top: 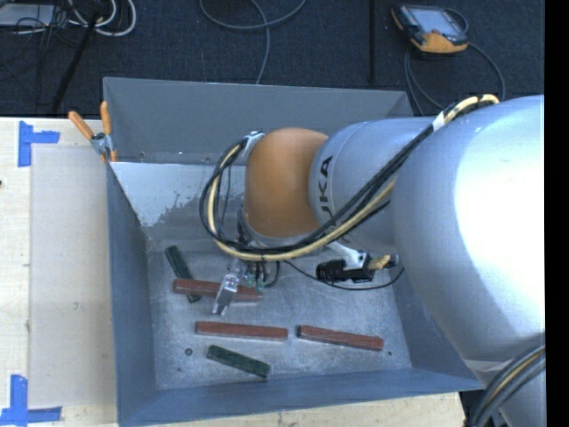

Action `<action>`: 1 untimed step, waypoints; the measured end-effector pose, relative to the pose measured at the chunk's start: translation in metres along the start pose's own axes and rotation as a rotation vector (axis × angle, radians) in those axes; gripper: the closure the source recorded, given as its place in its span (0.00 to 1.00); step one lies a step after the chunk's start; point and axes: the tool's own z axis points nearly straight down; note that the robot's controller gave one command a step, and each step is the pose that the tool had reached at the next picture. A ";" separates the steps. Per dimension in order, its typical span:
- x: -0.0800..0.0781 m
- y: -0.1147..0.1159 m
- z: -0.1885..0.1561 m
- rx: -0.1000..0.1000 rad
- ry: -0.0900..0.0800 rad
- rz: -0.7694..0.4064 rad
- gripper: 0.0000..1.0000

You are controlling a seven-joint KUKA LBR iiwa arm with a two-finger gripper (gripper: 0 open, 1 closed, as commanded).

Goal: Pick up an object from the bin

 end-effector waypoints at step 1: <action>0.069 -0.035 0.012 -0.008 -0.007 0.153 1.00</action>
Offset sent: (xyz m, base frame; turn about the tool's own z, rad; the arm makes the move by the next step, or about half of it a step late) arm 0.0000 0.0000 0.0000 0.0000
